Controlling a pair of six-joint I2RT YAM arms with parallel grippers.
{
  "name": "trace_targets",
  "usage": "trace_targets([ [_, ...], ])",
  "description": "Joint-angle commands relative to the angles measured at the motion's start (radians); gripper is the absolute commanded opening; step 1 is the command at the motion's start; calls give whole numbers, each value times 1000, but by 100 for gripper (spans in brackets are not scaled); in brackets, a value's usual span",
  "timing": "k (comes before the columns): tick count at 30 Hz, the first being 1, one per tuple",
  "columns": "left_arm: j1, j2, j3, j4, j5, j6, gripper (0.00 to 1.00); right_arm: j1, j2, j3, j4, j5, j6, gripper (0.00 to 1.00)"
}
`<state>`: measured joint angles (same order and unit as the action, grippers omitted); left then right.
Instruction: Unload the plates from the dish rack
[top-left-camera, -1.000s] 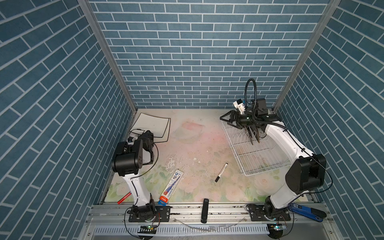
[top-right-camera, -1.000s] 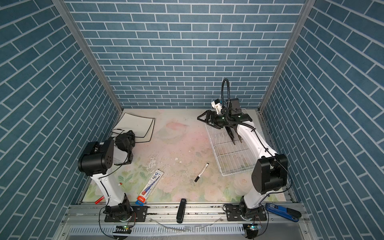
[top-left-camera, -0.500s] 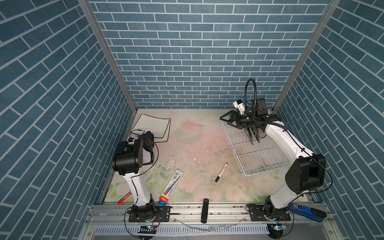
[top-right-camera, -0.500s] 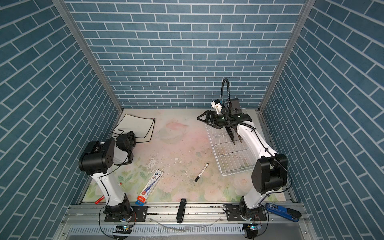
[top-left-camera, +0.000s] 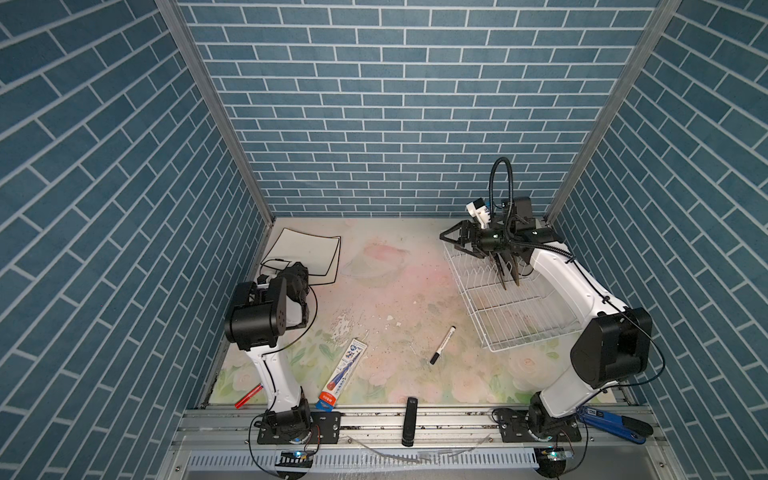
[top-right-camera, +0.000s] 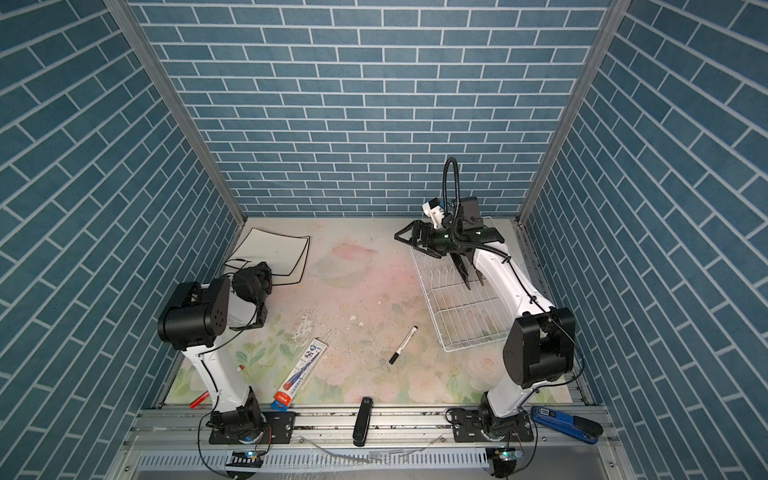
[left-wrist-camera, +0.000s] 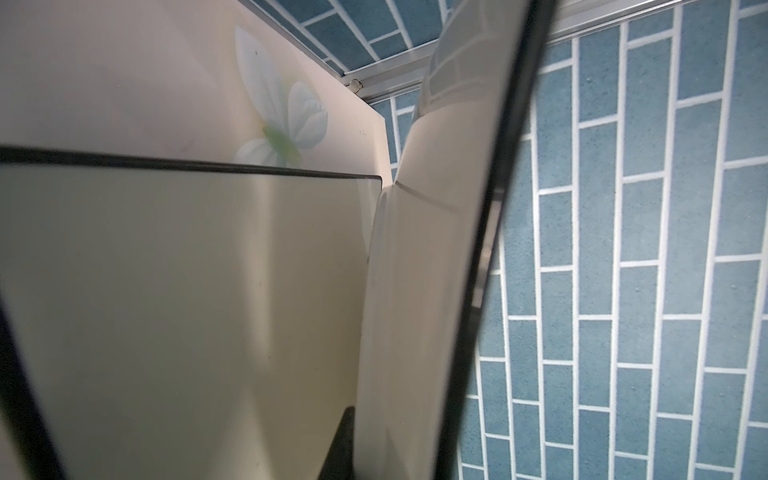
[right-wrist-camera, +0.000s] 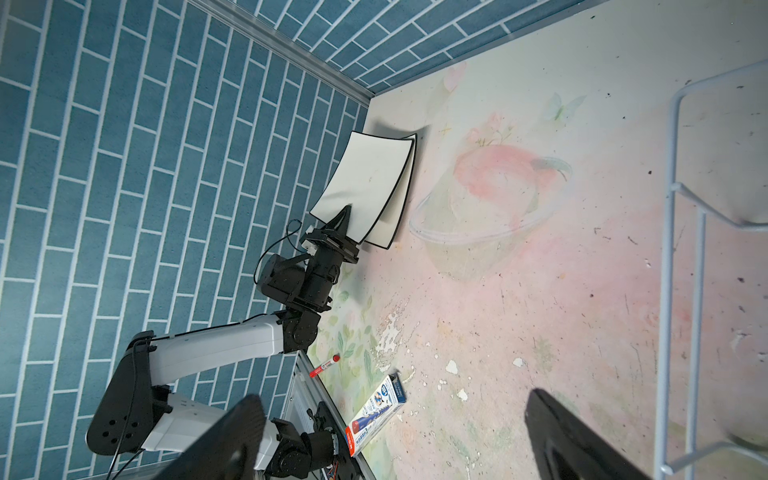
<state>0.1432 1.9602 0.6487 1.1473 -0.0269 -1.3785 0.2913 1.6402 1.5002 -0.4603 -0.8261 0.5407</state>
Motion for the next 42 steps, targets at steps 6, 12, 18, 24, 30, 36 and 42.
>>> trace_targets([
  [6, -8, -29, 46, 140, -10, -1, 13, -4, 3, 40, -1, 8, -36, 99],
  [12, -8, -43, 39, 139, -13, 3, 20, -4, -1, 34, 6, 5, -36, 99],
  [18, -10, -43, 35, 134, -13, 1, 25, -4, -2, 29, 6, 5, -36, 99],
  [24, -10, -51, 25, 134, -13, 1, 40, -4, 0, 32, 10, 5, -35, 99],
  [30, -10, -64, 19, 115, -2, 4, 52, -5, -2, 31, 12, 5, -32, 99],
  [36, -10, -112, 35, -10, 32, 24, 63, -6, -16, 15, 44, 7, -17, 99],
  [42, -13, -148, 46, -118, 66, 50, 69, -6, -2, 18, 54, 1, -9, 99],
])
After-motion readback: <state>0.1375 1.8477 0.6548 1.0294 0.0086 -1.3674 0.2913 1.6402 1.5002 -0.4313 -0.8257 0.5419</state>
